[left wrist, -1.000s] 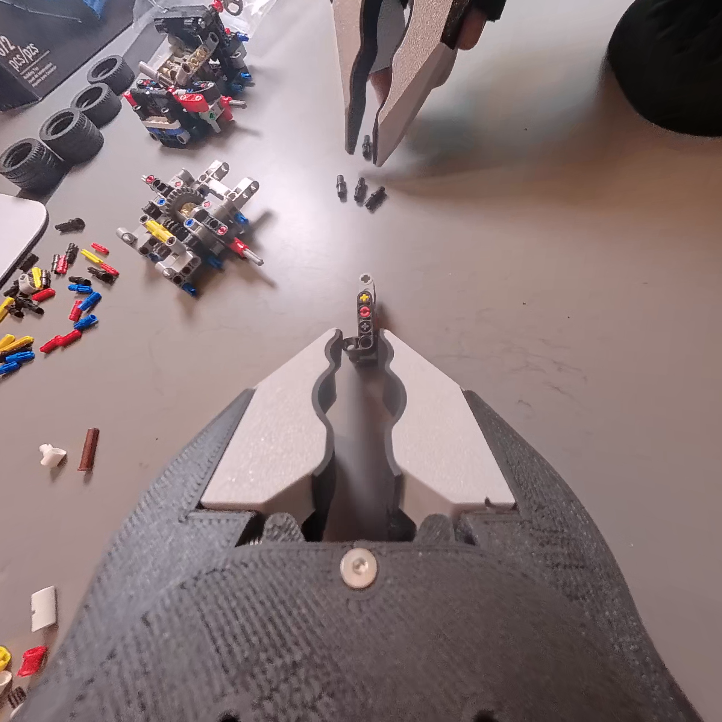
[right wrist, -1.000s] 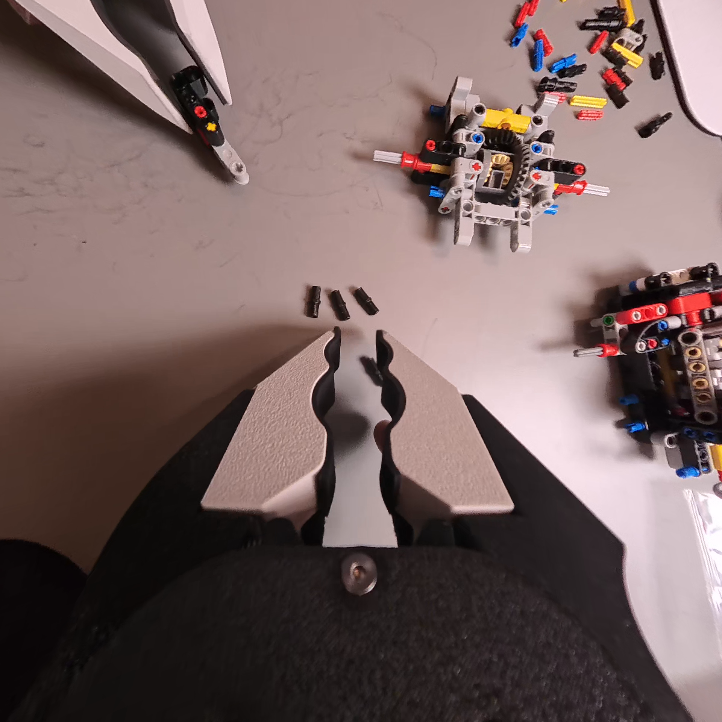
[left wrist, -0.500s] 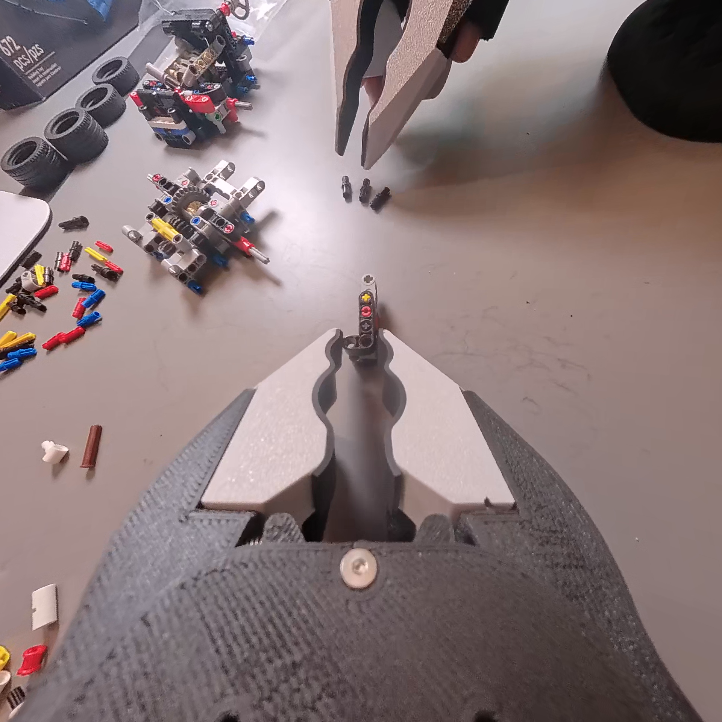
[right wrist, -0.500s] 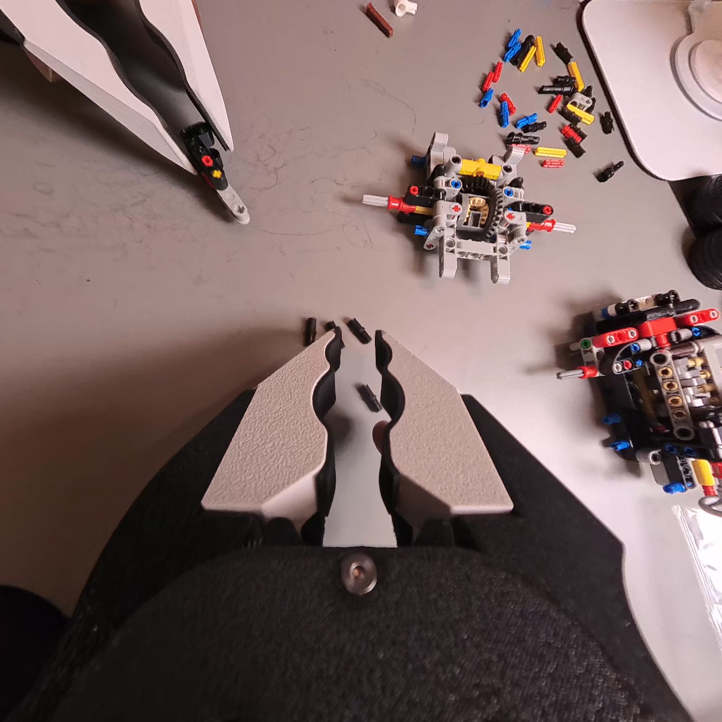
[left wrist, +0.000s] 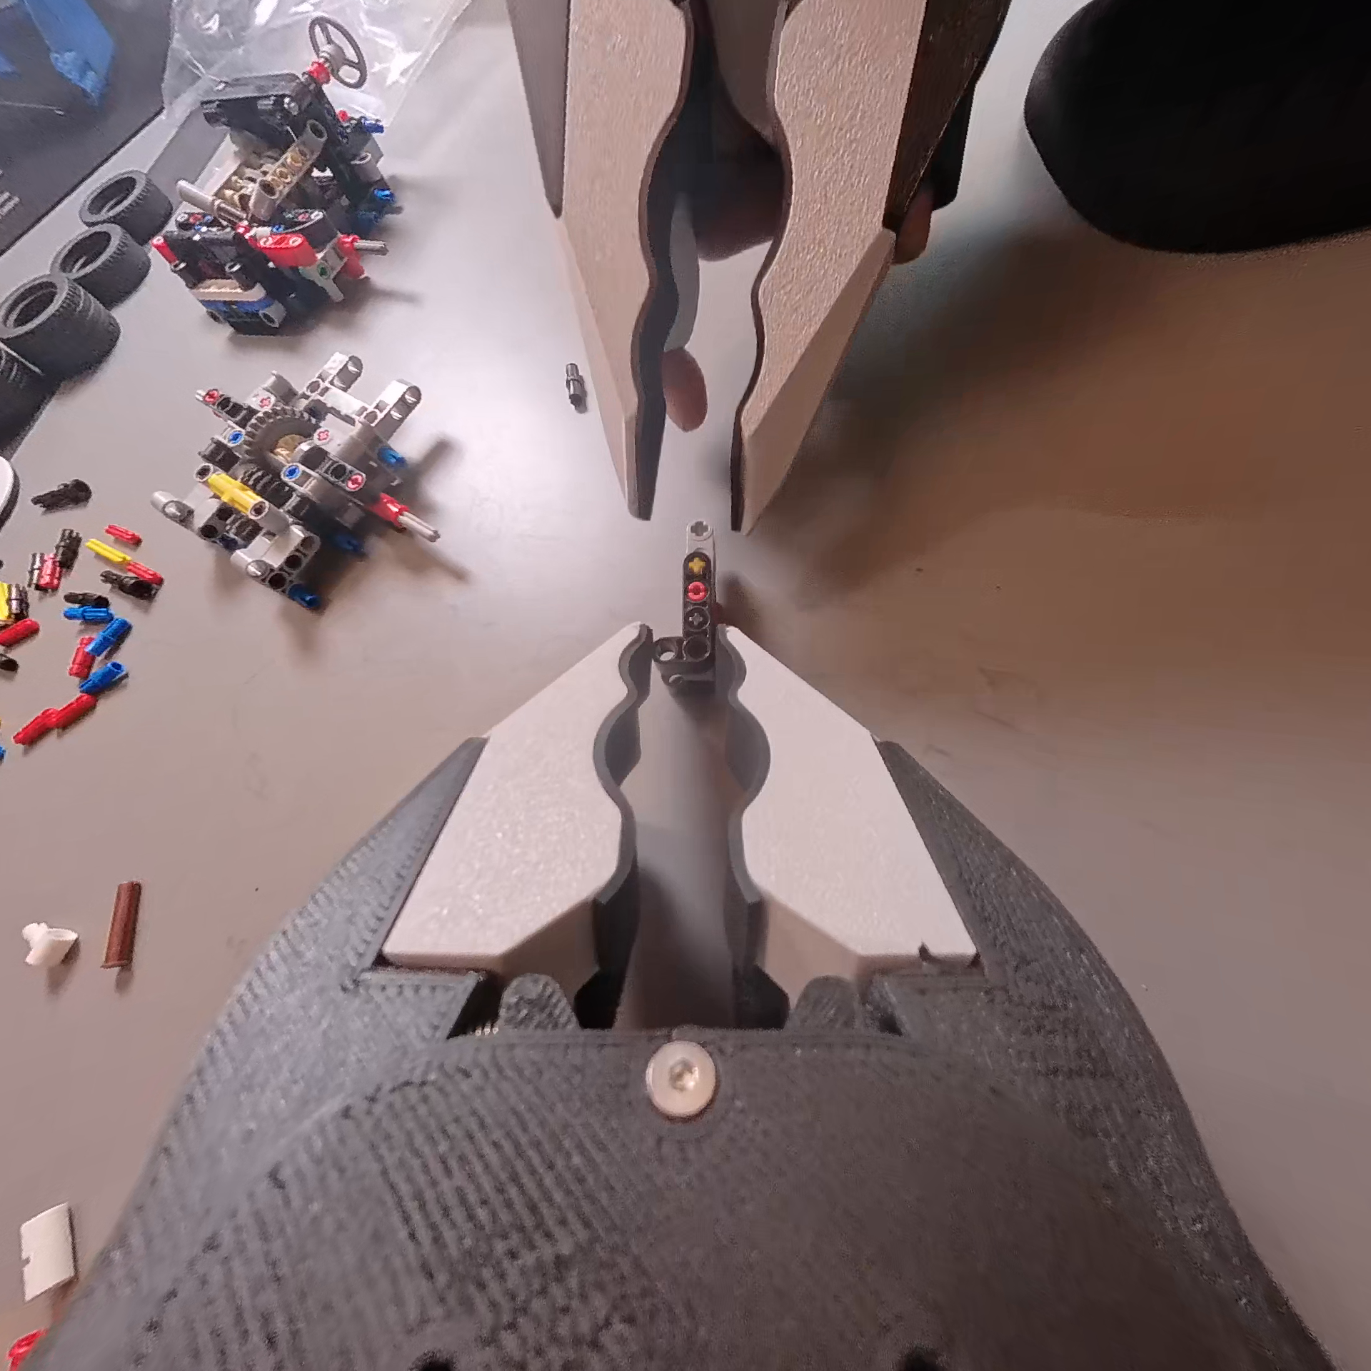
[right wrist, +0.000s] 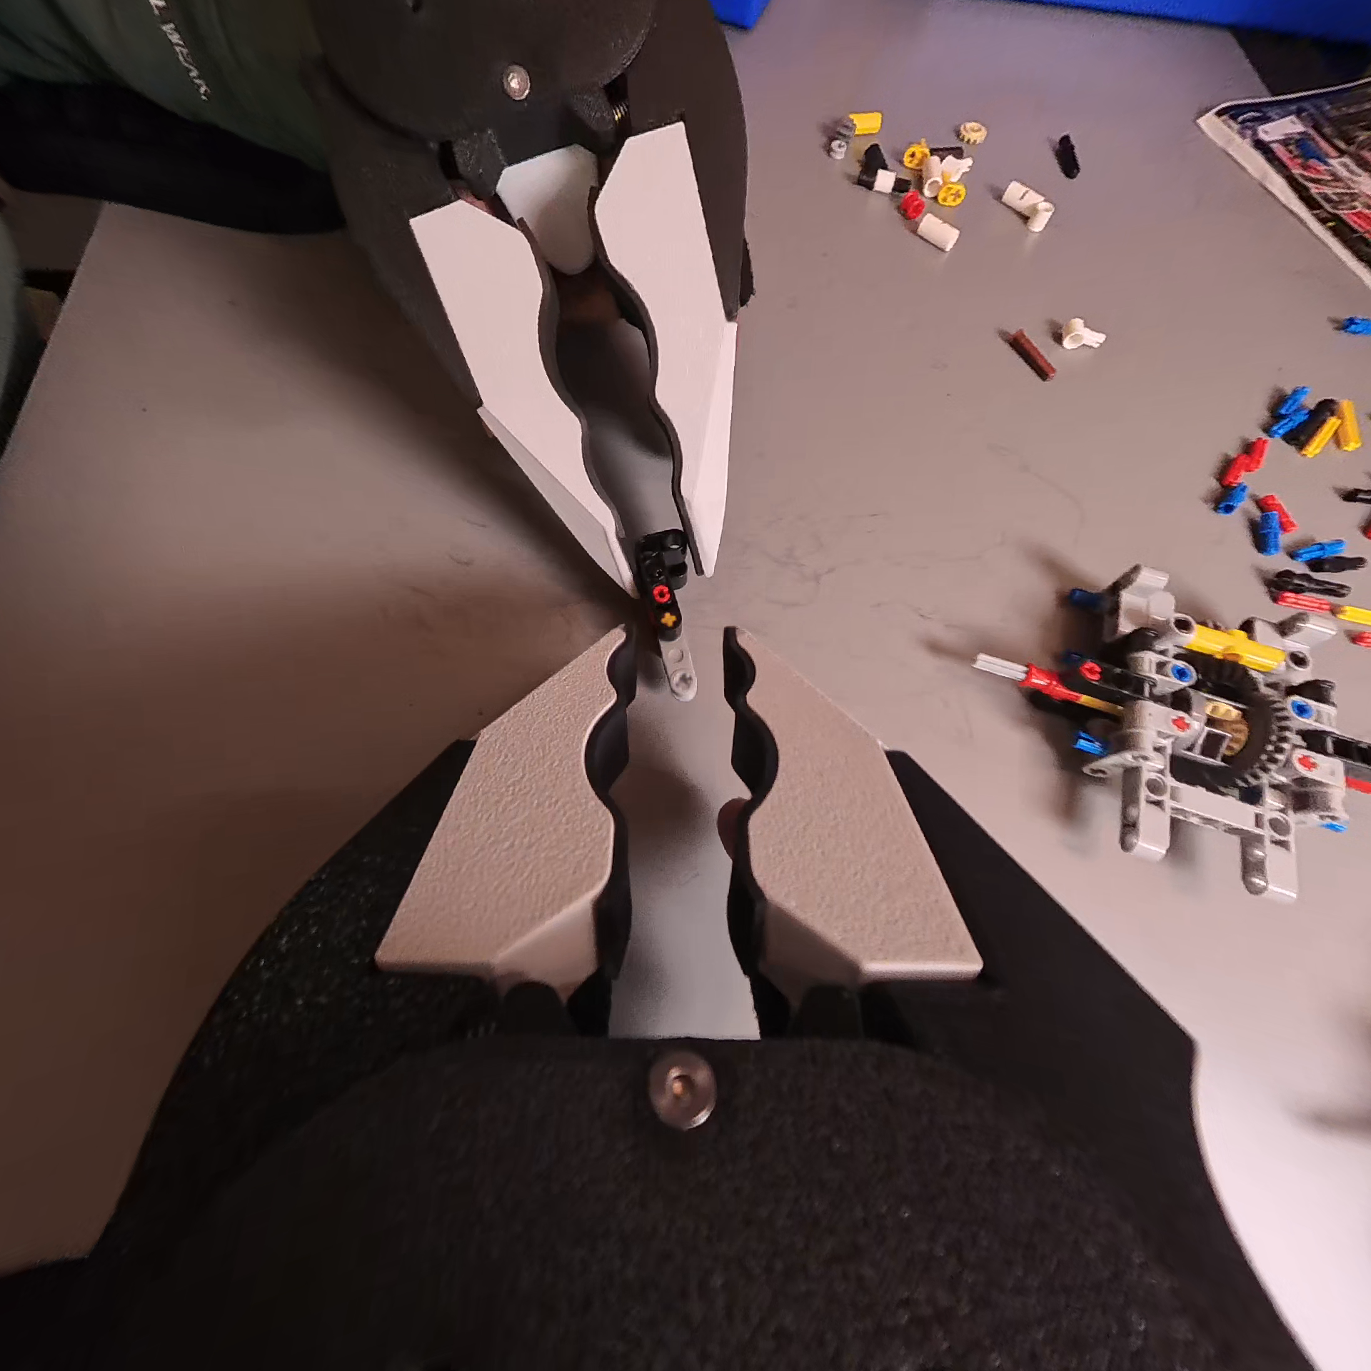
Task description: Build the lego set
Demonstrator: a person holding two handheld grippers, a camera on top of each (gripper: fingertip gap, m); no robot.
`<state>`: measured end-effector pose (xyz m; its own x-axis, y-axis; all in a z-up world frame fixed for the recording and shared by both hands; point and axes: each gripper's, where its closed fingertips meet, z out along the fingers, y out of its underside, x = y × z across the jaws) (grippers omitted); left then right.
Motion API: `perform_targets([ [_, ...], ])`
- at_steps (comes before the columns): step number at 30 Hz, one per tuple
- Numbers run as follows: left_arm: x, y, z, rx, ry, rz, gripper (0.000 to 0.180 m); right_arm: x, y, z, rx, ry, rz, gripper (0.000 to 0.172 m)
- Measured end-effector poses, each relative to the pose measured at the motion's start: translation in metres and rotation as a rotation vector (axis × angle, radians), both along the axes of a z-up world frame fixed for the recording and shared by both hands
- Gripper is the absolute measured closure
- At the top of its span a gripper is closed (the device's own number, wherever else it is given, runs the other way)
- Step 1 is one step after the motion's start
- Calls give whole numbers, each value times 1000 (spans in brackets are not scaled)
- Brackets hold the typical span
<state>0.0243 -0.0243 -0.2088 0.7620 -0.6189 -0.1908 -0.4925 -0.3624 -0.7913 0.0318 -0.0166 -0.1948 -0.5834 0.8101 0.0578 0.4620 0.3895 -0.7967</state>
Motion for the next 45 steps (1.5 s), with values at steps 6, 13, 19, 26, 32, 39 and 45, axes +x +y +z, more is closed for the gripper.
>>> perform_targets([
  [6, 2, -2, 0, 2, 13, -27, 165, -3, -7, -9, 9, -39, 17, 153],
  [13, 0, -3, 0, 0, 8, -34, 165, -4, -11, -13, 21, -53, 22, 162],
  [19, -2, -3, 1, -1, -15, -41, 164, -3, -9, -14, 36, -56, 20, 164],
  [26, -11, -7, 10, -1, -47, -59, 144, 1, -5, -8, 34, -43, 14, 158],
  [32, -14, -12, 2, -46, -35, -90, 144, -8, -14, -11, 44, -46, 2, 162],
  [39, -23, -11, 27, -6, -183, -75, 140, -16, -20, 50, -636, -18, -41, 166],
  [45, -21, -8, 64, 107, -379, -71, 143, -10, -5, 103, -1053, 100, 5, 167],
])
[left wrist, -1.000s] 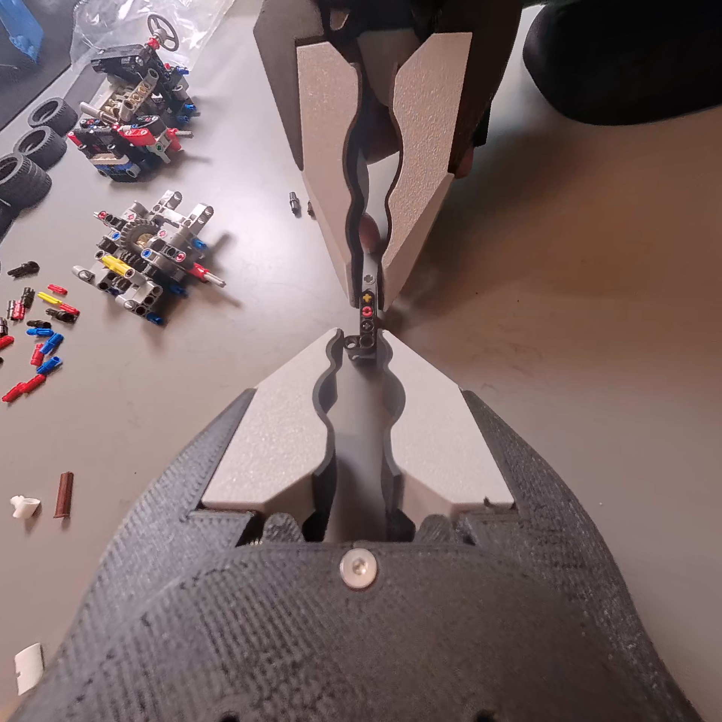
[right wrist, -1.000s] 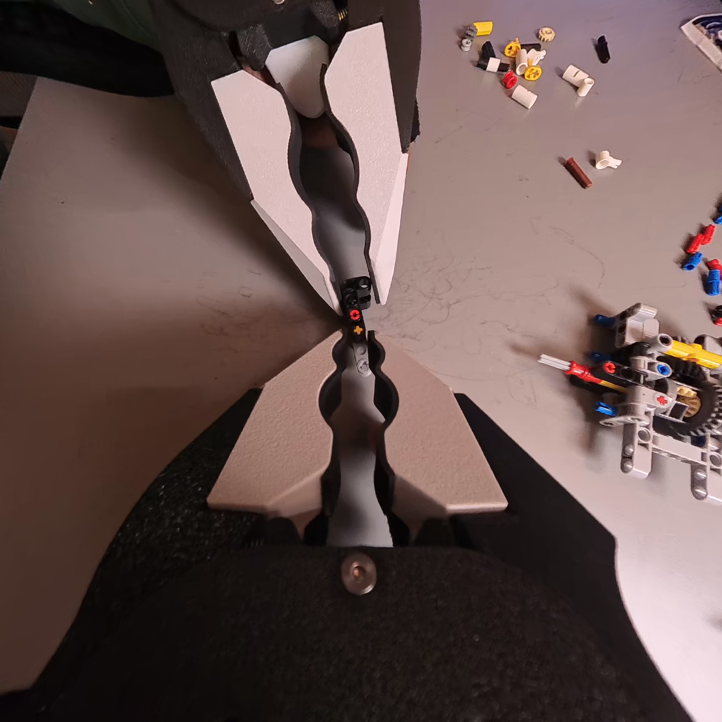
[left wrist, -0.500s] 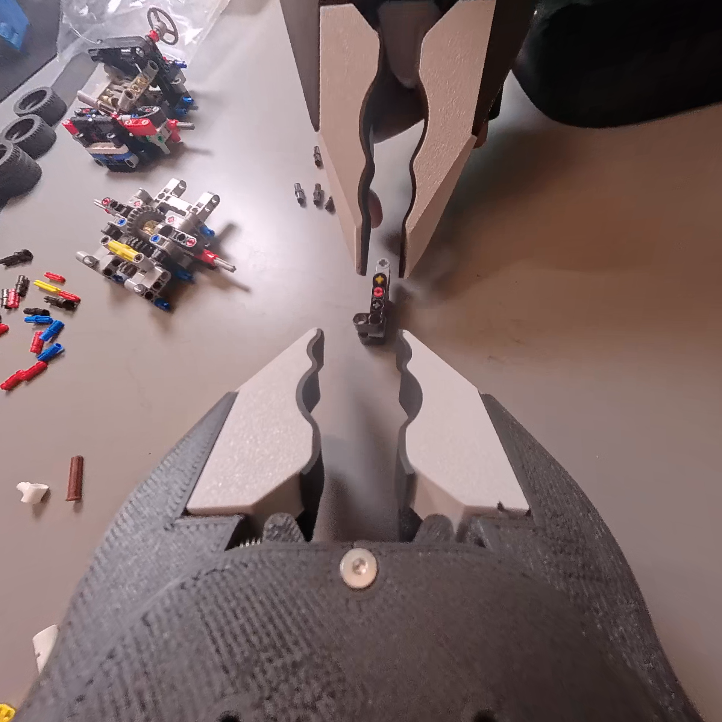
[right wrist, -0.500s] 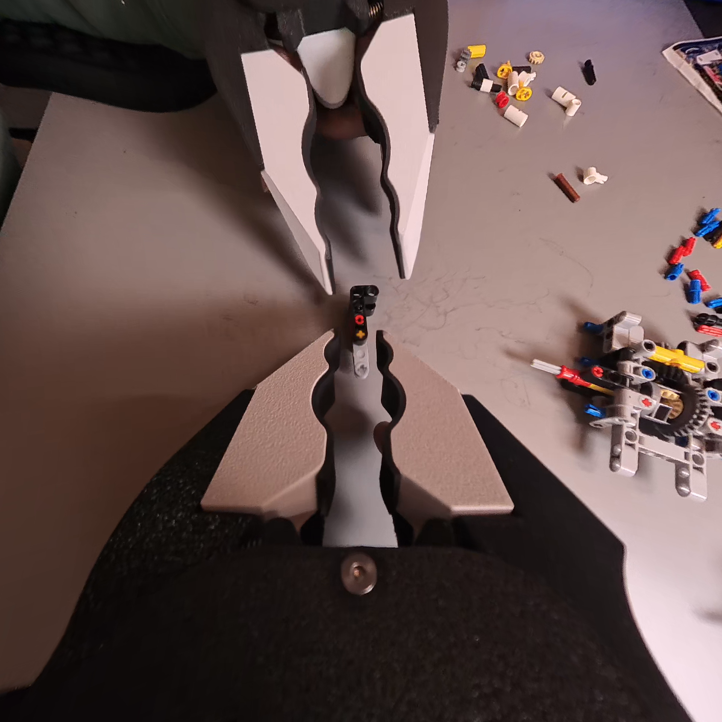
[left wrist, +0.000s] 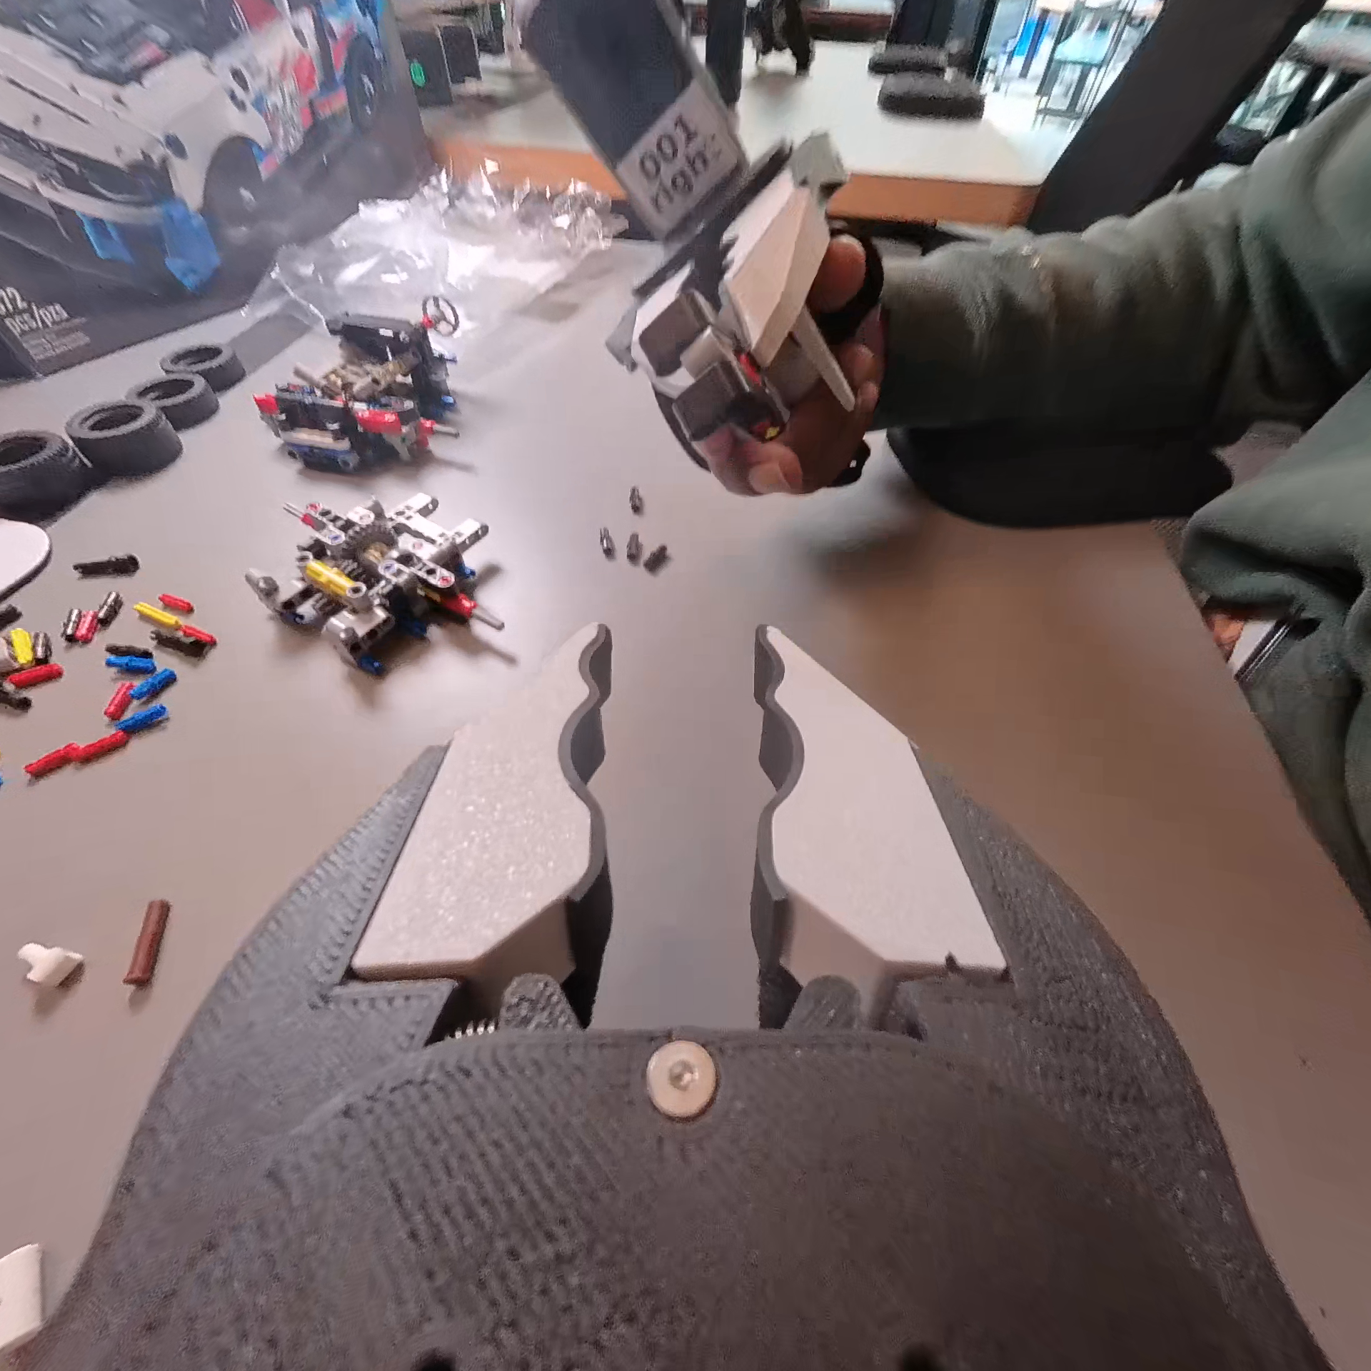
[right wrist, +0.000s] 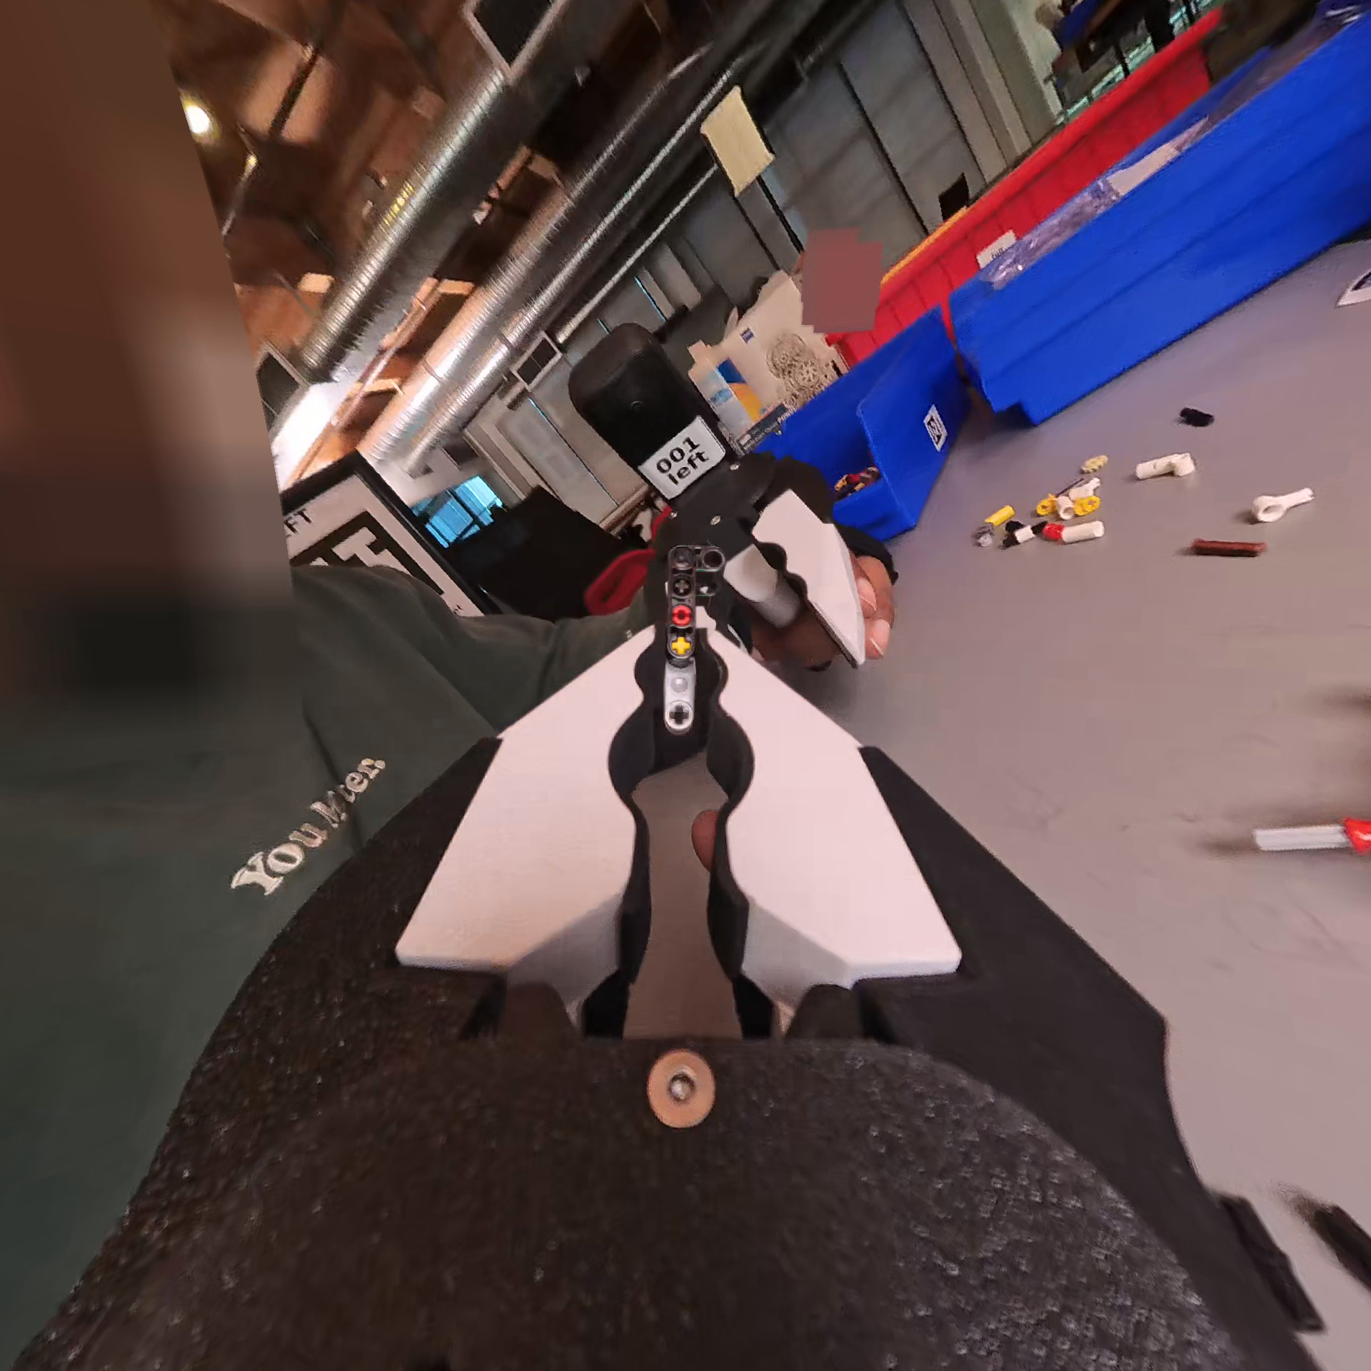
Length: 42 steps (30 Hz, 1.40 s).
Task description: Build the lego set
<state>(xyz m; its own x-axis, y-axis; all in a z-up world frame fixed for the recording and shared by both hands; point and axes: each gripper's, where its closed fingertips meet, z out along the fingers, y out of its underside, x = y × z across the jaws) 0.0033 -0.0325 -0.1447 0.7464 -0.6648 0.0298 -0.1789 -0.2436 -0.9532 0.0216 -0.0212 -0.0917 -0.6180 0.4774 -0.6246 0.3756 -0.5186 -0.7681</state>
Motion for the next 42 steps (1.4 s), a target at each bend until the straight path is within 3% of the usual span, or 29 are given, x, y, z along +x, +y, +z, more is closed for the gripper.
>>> perform_targets([
  [4, 1, -1, 21, 87, -58, 7, 144, 1, -4, -4, 4, -24, 24, 167],
  [7, 3, -3, 24, 153, 20, 4, 142, 1, -10, -22, 62, -135, 67, 166],
  [13, 22, -7, -11, 165, 332, -59, 135, 3, -22, -55, 194, -315, 122, 167],
  [16, 24, -4, -18, 179, 395, -43, 144, 4, -26, -60, 231, -338, 132, 167],
  [20, 17, 2, -5, 231, 349, 17, 150, -2, -18, -42, 170, -273, 62, 166],
  [24, 1, 9, 21, 318, 264, 134, 151, -8, -1, -13, 96, -138, -37, 145],
  [29, -13, 14, 34, 368, 227, 241, 151, -14, 0, -4, 127, -70, -120, 149],
  [32, -10, 15, 32, 365, 225, 249, 151, -19, -3, -8, 204, -71, -167, 165],
  [36, -8, 16, 26, 341, 239, 238, 151, -17, -3, -11, 252, -82, -166, 165],
  [40, 2, 14, 5, 224, 228, 152, 151, -9, -1, -28, 330, -200, -106, 166],
  [42, 5, 14, -14, 106, 223, 114, 138, -3, 3, -44, 438, -289, -88, 166],
])
